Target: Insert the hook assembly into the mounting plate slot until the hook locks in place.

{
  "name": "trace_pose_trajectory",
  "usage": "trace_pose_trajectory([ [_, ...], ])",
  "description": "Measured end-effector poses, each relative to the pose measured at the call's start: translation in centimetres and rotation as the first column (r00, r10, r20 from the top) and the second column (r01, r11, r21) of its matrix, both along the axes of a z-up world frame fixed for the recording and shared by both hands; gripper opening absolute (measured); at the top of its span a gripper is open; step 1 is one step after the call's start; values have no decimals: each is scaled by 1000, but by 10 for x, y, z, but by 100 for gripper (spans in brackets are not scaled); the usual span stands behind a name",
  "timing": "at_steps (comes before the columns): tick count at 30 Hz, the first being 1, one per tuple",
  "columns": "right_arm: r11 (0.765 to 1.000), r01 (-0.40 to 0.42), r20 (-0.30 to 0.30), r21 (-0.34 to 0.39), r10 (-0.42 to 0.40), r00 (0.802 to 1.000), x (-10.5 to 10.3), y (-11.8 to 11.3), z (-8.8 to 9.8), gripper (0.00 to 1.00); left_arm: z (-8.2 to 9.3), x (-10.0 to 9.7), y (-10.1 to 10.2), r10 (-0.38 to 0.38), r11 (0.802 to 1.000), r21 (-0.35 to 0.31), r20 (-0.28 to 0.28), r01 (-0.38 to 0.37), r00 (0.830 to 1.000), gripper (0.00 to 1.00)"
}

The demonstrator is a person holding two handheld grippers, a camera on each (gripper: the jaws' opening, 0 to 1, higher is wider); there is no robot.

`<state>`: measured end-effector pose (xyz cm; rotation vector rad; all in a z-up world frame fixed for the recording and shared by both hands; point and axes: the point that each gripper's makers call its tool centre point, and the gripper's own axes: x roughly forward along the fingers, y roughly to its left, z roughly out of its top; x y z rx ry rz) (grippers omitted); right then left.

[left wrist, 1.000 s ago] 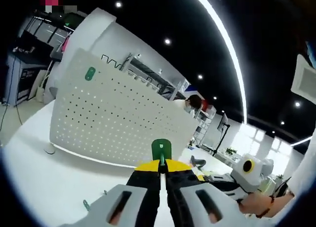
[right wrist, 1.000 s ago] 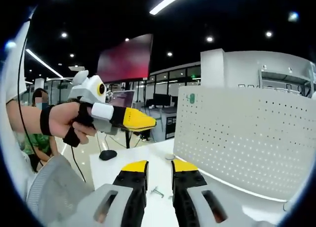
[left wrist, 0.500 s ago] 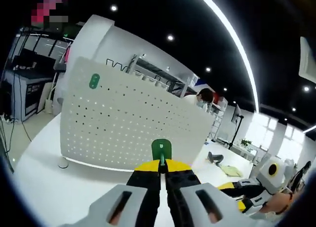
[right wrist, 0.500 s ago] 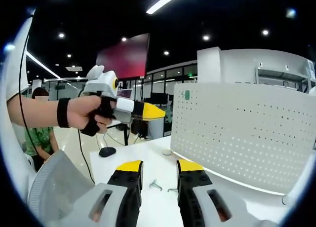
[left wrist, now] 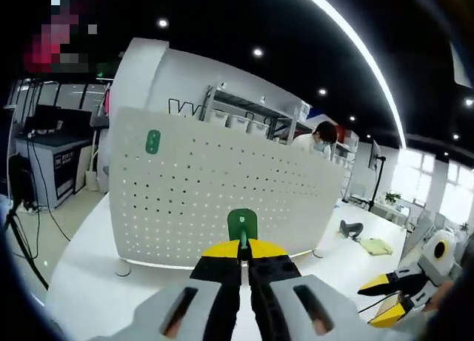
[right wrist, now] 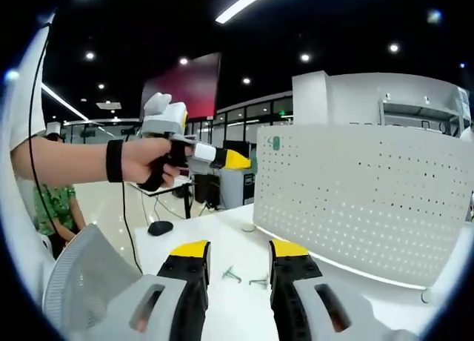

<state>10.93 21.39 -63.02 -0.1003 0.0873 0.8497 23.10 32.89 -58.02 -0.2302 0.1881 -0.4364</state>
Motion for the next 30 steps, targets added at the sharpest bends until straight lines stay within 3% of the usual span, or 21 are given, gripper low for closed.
trace_pose_trajectory([
  [8, 1000, -2, -1, -13, 2, 1000, -4, -3, -4, 39, 7, 18, 10, 33, 999, 27, 17, -33, 999, 2],
  [16, 999, 23, 4, -35, -23, 1000, -2, -11, -6, 38, 17, 40, 28, 126, 989, 68, 30, -128, 992, 2],
  [22, 998, 37, 8, -45, -37, 999, 1, -17, -6, 38, 23, 52, 32, 155, 980, 121, 47, -160, 987, 2],
  [25, 998, 37, 8, -48, -36, 999, 1, -17, -6, 38, 28, 59, 35, 168, 964, 194, 77, -180, 983, 2],
  [30, 998, 43, 8, -45, -43, 999, 2, -19, -7, 38, 33, 73, 37, 179, 959, 209, 73, -190, 981, 2],
])
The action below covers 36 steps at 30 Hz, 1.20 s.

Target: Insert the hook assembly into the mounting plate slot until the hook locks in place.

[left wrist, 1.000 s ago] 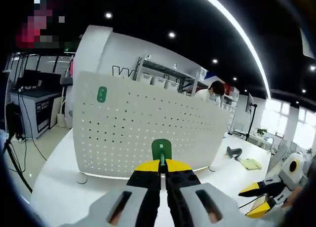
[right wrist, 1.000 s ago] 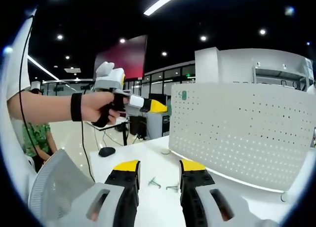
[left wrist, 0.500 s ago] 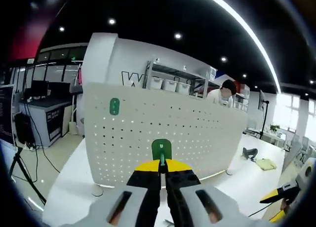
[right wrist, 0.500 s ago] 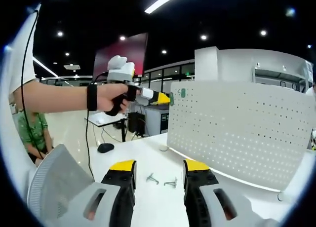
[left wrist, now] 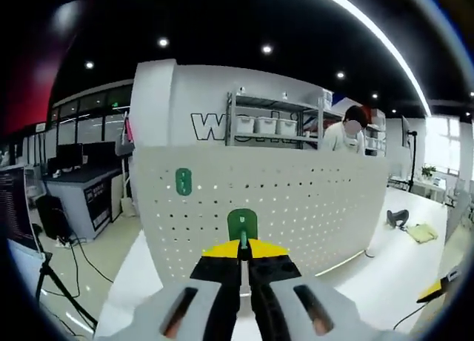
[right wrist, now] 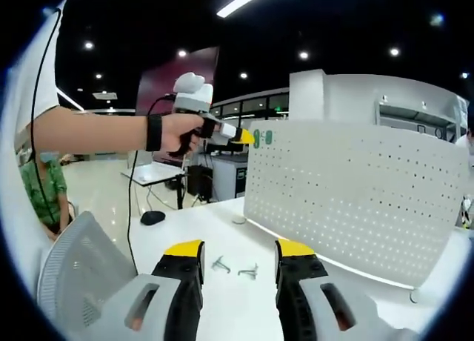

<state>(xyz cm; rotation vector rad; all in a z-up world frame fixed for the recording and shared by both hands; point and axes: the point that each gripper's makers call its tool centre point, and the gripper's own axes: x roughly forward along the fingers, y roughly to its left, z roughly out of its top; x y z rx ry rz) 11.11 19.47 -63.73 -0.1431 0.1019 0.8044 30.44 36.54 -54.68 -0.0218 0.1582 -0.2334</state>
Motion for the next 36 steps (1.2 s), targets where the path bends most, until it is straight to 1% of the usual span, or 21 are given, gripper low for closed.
trace_pose_trajectory([
  [2, 1000, 5, -4, 1, -5, 1000, 1, -1, -1, 38, 1, 6, 3, 11, 1000, 8, -6, -11, 1000, 2],
  [5, 1000, 9, -4, -2, -9, 1000, 2, -2, -2, 38, 4, 13, 3, 12, 1000, 14, 2, -12, 1000, 2],
  [7, 1000, 11, -4, -5, -11, 1000, 3, -3, -2, 38, 4, 18, 3, 14, 1000, 0, -15, -14, 1000, 2],
  [8, 1000, 13, -4, -5, -13, 1000, 3, -4, -2, 38, 5, 21, 3, 15, 1000, 10, -1, -15, 1000, 2],
  [13, 1000, 24, -8, -5, -24, 1000, 5, -7, -3, 39, 8, 32, 1, 18, 1000, 14, -3, -18, 1000, 2],
  [15, 1000, 24, -10, -9, -24, 1000, 5, -8, -4, 39, 10, 37, 2, 27, 999, 28, 2, -27, 1000, 2],
  [17, 1000, 21, -15, -12, -21, 1000, 4, -7, -5, 39, 10, 41, 2, 28, 999, 22, 1, -28, 1000, 2],
  [18, 1000, 20, -17, -15, -20, 1000, 4, -7, -6, 39, 8, 44, -1, 14, 1000, 8, -9, -14, 1000, 2],
  [21, 1000, 17, -23, -24, -18, 1000, 2, -7, -9, 39, 8, 49, 1, 27, 999, 28, -6, -27, 1000, 2],
  [23, 1000, 17, -27, -24, -17, 999, 1, -7, -9, 39, 11, 52, 3, 37, 999, 25, 8, -38, 999, 2],
  [28, 999, 18, -30, -36, -19, 999, 0, -7, -12, 39, 10, 63, 6, 54, 998, 21, -7, -54, 999, 2],
  [31, 999, 30, -34, -22, -31, 999, 1, -9, -12, 39, 10, 70, 7, 64, 998, 16, -6, -64, 998, 2],
  [34, 999, 35, -36, -28, -36, 999, 1, -10, -13, 39, 10, 78, 8, 71, 997, 25, -11, -71, 997, 2],
  [36, 999, 41, -35, -21, -42, 999, 2, -10, -12, 39, 11, 83, 10, 75, 997, 13, -10, -75, 997, 2],
])
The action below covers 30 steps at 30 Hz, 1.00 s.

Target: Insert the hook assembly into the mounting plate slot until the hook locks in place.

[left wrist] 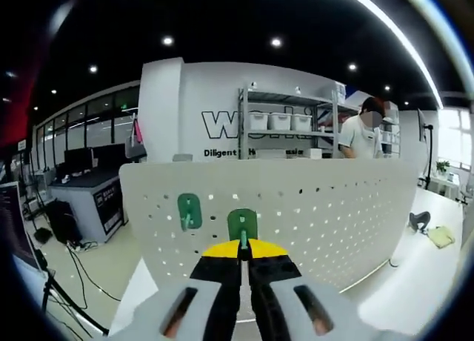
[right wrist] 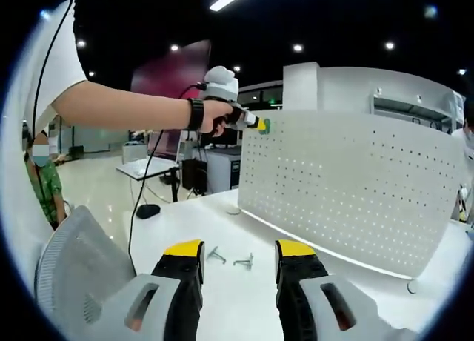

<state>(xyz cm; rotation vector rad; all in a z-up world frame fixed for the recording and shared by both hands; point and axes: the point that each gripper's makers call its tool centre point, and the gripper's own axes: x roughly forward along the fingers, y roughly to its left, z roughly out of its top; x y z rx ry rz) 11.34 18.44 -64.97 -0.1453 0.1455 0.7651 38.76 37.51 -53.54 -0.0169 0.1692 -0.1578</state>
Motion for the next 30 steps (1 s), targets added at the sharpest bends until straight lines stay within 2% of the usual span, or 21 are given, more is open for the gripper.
trace_pose_trajectory([
  [11, 1000, 17, -8, 4, -17, 1000, 5, -4, -2, 38, 0, 16, 2, 2, 1000, 17, -10, -2, 1000, 2],
  [13, 1000, 17, -12, 5, -16, 1000, 6, -4, -3, 38, 2, 19, 2, -4, 1000, -7, -12, 4, 1000, 2],
  [23, 1000, 23, -21, 3, -23, 1000, 10, -6, -5, 38, 4, 32, -1, -6, 1000, -2, -11, 6, 1000, 2],
  [30, 1000, 27, -28, 4, -27, 999, 14, -7, -7, 38, 0, 34, 0, -11, 999, 49, -14, 11, 1000, 2],
])
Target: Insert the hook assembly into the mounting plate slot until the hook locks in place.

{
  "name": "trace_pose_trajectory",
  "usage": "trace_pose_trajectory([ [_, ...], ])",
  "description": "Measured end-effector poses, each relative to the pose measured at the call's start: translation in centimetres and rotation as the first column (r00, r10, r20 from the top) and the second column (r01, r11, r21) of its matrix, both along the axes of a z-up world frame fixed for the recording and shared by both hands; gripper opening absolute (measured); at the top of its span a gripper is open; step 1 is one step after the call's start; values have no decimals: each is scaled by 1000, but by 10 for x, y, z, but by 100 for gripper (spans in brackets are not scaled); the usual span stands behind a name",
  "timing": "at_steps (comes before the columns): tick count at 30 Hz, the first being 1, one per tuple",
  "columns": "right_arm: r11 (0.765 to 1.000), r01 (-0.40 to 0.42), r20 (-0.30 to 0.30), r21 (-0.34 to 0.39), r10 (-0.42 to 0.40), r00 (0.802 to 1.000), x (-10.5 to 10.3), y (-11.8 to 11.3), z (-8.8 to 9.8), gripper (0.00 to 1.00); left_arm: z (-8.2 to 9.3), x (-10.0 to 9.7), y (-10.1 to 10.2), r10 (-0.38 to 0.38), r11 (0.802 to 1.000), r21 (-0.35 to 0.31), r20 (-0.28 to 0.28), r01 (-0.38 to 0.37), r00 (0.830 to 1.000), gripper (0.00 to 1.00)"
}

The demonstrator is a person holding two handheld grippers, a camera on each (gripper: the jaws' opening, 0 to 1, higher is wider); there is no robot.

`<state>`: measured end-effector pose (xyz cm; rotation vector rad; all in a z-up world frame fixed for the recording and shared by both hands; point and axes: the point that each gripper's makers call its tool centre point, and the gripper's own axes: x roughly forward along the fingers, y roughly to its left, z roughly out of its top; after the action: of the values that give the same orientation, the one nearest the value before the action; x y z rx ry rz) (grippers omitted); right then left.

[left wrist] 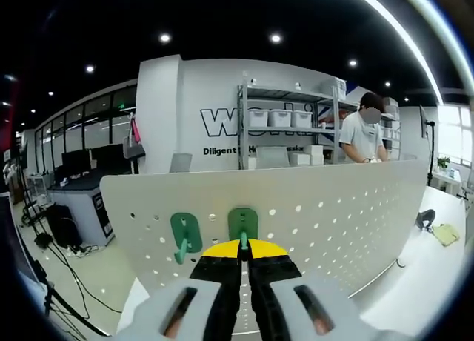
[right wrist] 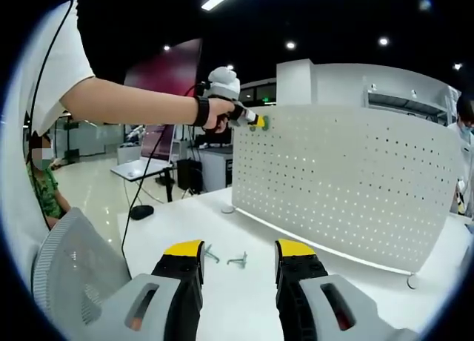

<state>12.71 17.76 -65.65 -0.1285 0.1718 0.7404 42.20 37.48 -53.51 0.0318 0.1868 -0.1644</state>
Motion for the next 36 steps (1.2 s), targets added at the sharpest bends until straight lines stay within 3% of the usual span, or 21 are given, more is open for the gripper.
trace_pose_trajectory([
  [6, 1000, -11, 1, -1, 11, 1000, 0, 4, -1, 38, -1, 3, -1, -13, 1000, -9, -13, 12, 1000, 3],
  [8, 1000, -17, -1, 1, 17, 1000, 0, 6, -1, 38, -2, 3, 0, -3, 998, -56, -26, 2, 1000, 3],
  [11, 1000, -22, -5, -8, 22, 1000, -1, 6, -2, 38, -2, 5, -1, -12, 1000, -21, -25, 11, 1000, 3],
  [20, 1000, -17, -5, -9, 17, 1000, 1, 3, -2, 38, 11, 10, -5, -26, 999, -22, 13, 27, 1000, 6],
  [23, 1000, -15, -13, -8, 15, 1000, 2, 3, -3, 38, 10, 12, -5, -29, 1000, -7, 0, 29, 1000, 6],
  [36, 999, -39, 1, -27, 39, 999, 1, 12, 4, 38, 8, -13, -12, -103, 994, 20, 5, 103, 995, 20],
])
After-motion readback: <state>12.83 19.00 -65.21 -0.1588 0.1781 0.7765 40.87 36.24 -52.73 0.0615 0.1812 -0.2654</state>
